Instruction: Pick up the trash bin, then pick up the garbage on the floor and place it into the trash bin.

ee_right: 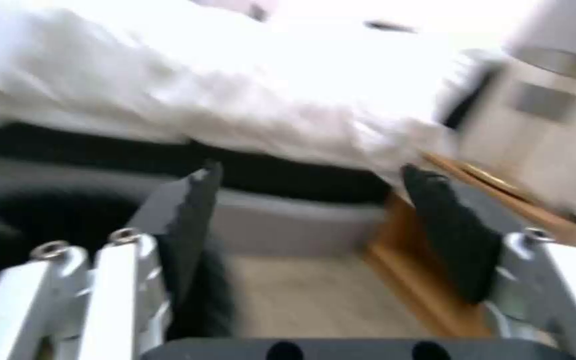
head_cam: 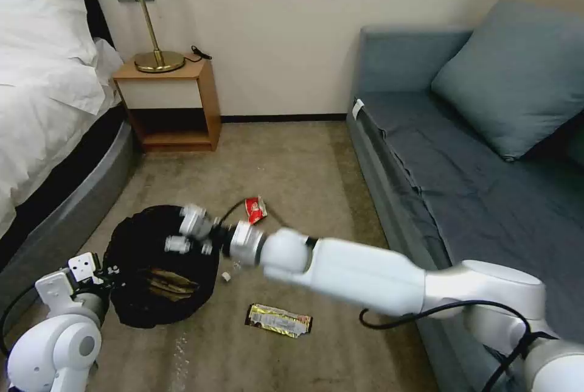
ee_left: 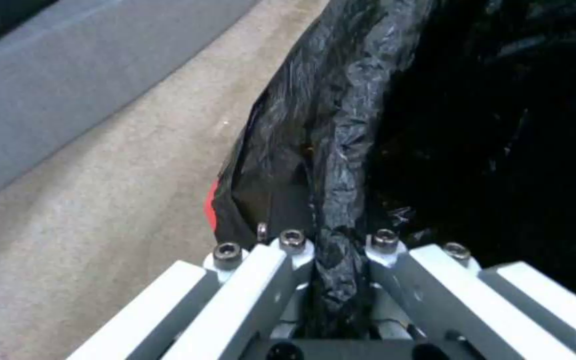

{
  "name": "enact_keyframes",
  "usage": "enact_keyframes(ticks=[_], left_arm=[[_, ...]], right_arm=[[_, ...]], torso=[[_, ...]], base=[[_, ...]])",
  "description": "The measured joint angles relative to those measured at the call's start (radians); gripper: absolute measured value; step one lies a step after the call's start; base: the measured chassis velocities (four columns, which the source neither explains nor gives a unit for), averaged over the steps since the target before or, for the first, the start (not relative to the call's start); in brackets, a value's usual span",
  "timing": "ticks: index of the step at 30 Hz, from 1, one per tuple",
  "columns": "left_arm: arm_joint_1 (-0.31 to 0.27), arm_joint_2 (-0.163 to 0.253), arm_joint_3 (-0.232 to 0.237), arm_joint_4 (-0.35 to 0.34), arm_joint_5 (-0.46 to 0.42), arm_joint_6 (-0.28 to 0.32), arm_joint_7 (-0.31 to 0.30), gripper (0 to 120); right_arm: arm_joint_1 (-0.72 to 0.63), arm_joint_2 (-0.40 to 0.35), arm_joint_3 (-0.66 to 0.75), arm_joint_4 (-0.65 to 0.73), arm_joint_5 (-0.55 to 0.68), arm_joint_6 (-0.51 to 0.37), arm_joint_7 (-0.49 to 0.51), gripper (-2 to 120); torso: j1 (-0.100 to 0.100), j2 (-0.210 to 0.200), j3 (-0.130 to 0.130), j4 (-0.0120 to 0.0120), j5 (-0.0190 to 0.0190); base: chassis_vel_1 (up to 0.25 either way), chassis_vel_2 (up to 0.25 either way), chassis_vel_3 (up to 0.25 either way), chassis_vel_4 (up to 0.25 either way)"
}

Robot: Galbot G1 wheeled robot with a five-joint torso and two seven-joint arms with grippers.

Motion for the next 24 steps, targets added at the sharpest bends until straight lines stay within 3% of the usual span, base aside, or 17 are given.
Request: enact_keyframes(ticks=[1, 2, 5, 9, 14, 24], left_arm=[[0.000, 0.004, -0.003, 0.004, 0.001, 0.000, 0.000, 2], [0.000, 0.004, -0.003, 0.004, 0.001, 0.000, 0.000, 2], [0.000, 0.012, -0.007, 0.010, 0.002, 0.000, 0.002, 2], [-0.002, 0.016, -0.007, 0.016, 0.005, 0.000, 0.003, 2], [0.002, 0.019, -0.007, 0.017, 0.007, 0.000, 0.001, 2], [0.012, 0.014, -0.008, 0.008, 0.011, 0.000, 0.001, 2]], right_arm=[[-0.006, -0.063, 0.017, 0.013, -0.001, -0.018, -0.009, 83], [-0.006, -0.063, 0.017, 0.013, -0.001, -0.018, -0.009, 83], [-0.046, -0.187, 0.012, 0.036, -0.004, -0.047, -0.048, 96], [-0.105, -0.247, -0.054, 0.018, -0.019, -0.050, -0.094, 99], [-0.143, -0.273, -0.151, -0.050, -0.058, -0.018, -0.171, 100], [-0.182, -0.264, -0.267, -0.131, -0.079, 0.014, -0.184, 100]], torso=[[0.000, 0.000, 0.000, -0.0005, 0.0000], [0.000, 0.000, 0.000, -0.0005, 0.0000], [0.000, 0.000, 0.000, -0.0019, 0.0002], [0.000, 0.000, 0.000, -0.0004, 0.0002], [0.000, 0.000, 0.000, -0.0005, 0.0001], [0.000, 0.000, 0.000, -0.0003, -0.0003]], base=[[0.000, 0.000, 0.000, 0.000], [0.000, 0.000, 0.000, 0.000], [0.000, 0.000, 0.000, 0.000], [0.000, 0.000, 0.000, 0.000], [0.000, 0.000, 0.000, 0.000], [0.000, 0.000, 0.000, 0.000]])
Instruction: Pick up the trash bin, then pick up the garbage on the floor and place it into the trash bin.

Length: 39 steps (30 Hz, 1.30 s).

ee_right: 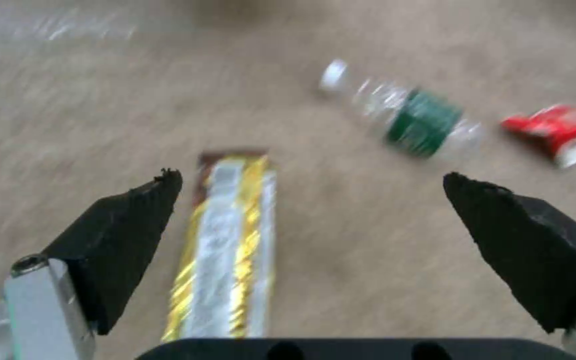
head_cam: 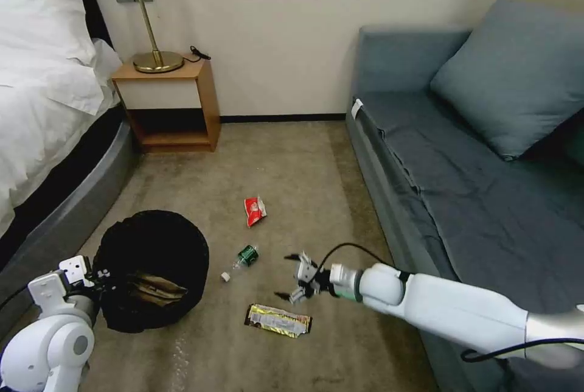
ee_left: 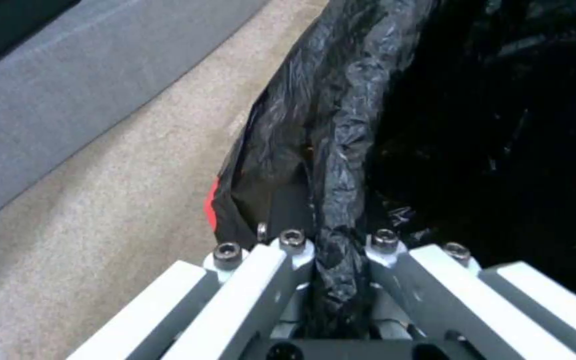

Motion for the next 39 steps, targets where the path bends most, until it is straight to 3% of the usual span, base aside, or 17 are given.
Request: enact_keyframes(ticks=[18, 39], left_arm=[[0.021, -0.026, -0.010, -0.013, 0.010, -0.008, 0.001, 2], [0.045, -0.035, -0.020, -0.025, 0.022, -0.022, 0.005, 2]], right_arm=[[-0.065, 0.090, -0.094, -0.235, -0.045, 0.062, -0.003, 94], [-0.068, 0.184, -0.120, -0.389, -0.028, 0.075, -0.017, 90]], torso=[[0.000, 0.000, 0.000, -0.0002, 0.0000], [0.000, 0.000, 0.000, -0.0002, -0.0001]], base=[[0.000, 0.000, 0.000, 0.000], [0.000, 0.000, 0.000, 0.000]])
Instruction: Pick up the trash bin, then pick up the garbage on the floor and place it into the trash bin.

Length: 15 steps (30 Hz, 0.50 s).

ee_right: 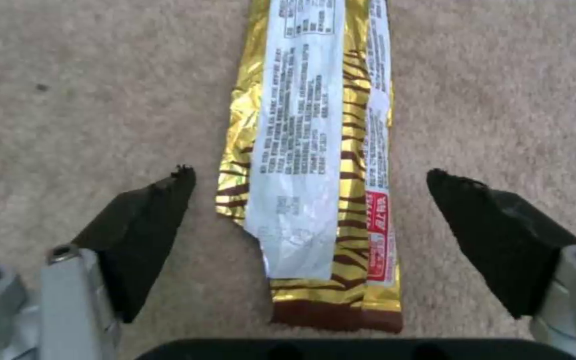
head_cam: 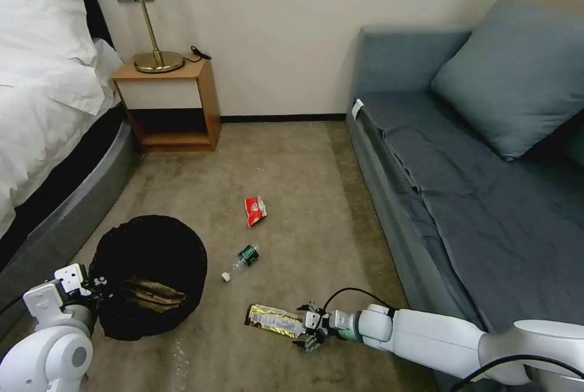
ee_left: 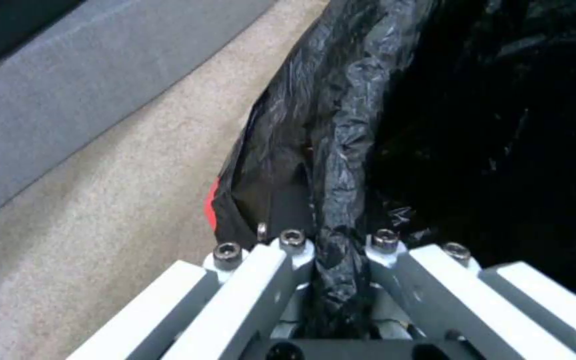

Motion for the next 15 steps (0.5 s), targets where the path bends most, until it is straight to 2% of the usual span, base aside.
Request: enact_keyframes(ticks=[7, 15], left_arm=[[0.011, -0.001, -0.007, -0.014, 0.001, -0.006, 0.002, 2], [0.015, 0.001, -0.012, -0.021, 0.001, -0.009, 0.004, 2]], right_arm=[[-0.016, 0.052, 0.018, -0.082, -0.018, 0.036, -0.018, 85], [-0.027, 0.059, 0.030, -0.104, -0.040, 0.049, -0.028, 79]], torso=[[0.000, 0.000, 0.000, -0.0004, -0.0006], [0.000, 0.001, 0.000, -0.0001, 0.0000]], base=[[0.000, 0.000, 0.000, 0.000], [0.000, 0.000, 0.000, 0.000]])
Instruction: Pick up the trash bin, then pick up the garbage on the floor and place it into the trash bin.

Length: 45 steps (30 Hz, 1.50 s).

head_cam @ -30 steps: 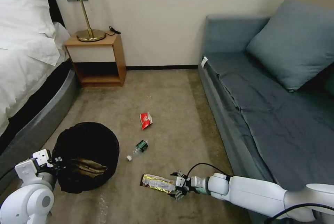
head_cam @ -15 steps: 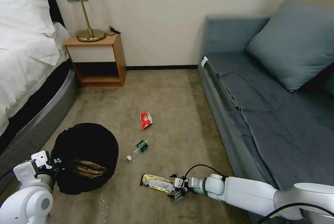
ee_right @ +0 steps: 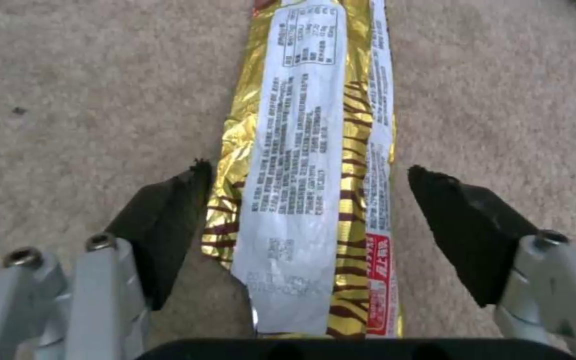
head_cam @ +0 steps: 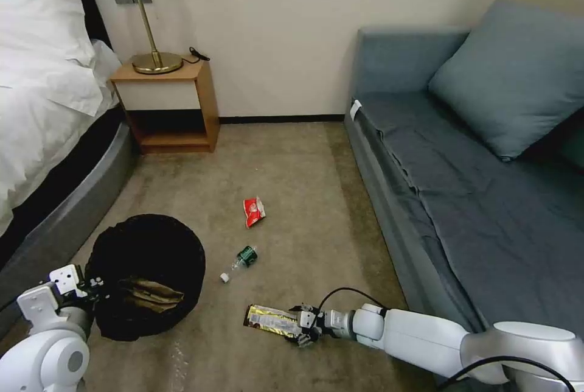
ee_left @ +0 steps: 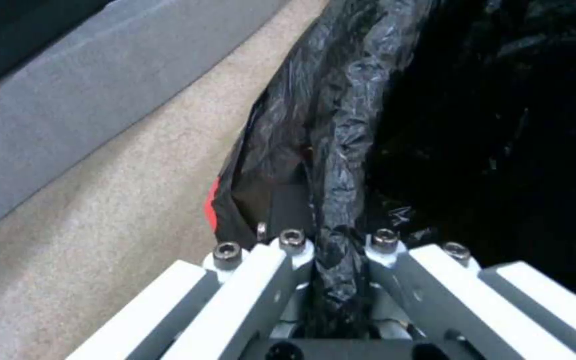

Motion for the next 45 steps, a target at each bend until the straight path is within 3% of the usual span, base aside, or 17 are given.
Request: enact_keyframes(ticks=[8, 13, 24, 26, 34, 43, 45], left_arm=[[0.000, 0.003, -0.001, -0.005, -0.001, -0.001, 0.000, 2], [0.002, 0.005, -0.003, -0.009, -0.003, -0.001, 0.001, 2], [0.004, 0.002, -0.004, -0.010, -0.002, -0.003, 0.001, 2], [0.003, -0.001, -0.001, -0.010, 0.002, -0.004, 0.001, 2], [0.004, -0.005, 0.003, -0.010, 0.008, -0.005, 0.002, 2], [-0.001, 0.000, 0.004, -0.003, 0.008, -0.005, 0.002, 2], [-0.004, 0.007, 0.003, -0.002, 0.006, -0.005, 0.004, 2]], right_arm=[[-0.011, -0.001, 0.008, -0.013, -0.014, 0.004, -0.005, 74], [-0.019, -0.001, 0.012, -0.021, -0.023, 0.006, -0.012, 64], [-0.032, -0.013, 0.020, -0.022, -0.044, 0.014, -0.017, 33], [-0.032, -0.022, 0.023, -0.016, -0.048, 0.017, -0.018, 21], [-0.033, -0.044, 0.043, -0.003, -0.050, 0.017, -0.017, 0], [-0.021, -0.107, 0.105, 0.076, -0.041, 0.006, -0.003, 0], [0.010, -0.134, 0.135, 0.114, -0.042, 0.015, -0.002, 0]], torso=[[0.000, 0.000, 0.000, 0.0002, 0.0002], [0.000, 0.000, 0.000, -0.0001, 0.0000], [0.000, -0.001, 0.000, 0.0008, 0.0009], [0.000, -0.001, 0.000, 0.0013, 0.0014], [0.000, -0.001, 0.000, 0.0006, 0.0003], [0.000, -0.001, 0.001, -0.0010, -0.0009], [0.000, -0.001, 0.001, -0.0005, -0.0001]], base=[[0.000, 0.000, 0.000, 0.000], [0.000, 0.000, 0.000, 0.000], [0.000, 0.000, 0.000, 0.000], [0.000, 0.000, 0.000, 0.000], [0.000, 0.000, 0.000, 0.000], [0.000, 0.000, 0.000, 0.000], [0.000, 0.000, 0.000, 0.000]])
